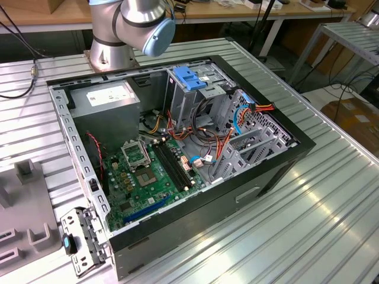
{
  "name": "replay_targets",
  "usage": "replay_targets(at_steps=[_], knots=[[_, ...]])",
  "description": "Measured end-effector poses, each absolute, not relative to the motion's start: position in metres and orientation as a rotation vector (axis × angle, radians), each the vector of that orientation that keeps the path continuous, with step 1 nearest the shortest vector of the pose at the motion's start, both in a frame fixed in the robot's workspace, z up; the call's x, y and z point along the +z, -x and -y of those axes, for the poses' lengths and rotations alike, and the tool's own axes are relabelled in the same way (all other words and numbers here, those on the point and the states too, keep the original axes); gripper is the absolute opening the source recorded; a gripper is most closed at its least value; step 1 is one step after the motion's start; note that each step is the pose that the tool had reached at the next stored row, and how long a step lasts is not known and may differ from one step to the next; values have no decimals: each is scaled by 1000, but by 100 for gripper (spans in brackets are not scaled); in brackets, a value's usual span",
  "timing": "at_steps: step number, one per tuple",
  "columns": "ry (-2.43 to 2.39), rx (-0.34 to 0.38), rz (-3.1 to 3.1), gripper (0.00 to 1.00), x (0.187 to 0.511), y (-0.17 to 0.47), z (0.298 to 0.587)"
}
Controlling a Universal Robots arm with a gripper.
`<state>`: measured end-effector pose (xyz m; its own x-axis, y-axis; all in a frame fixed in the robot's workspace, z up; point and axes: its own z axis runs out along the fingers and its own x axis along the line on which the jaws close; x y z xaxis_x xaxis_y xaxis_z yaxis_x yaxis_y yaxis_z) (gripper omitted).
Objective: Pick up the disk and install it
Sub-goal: 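Pick up the disk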
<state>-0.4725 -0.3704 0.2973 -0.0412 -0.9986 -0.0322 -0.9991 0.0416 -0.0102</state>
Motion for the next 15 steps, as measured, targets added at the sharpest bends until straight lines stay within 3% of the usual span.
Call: replay_targets(at_steps=[15], knots=[[2170, 24, -2230, 37, 298, 472, 371]])
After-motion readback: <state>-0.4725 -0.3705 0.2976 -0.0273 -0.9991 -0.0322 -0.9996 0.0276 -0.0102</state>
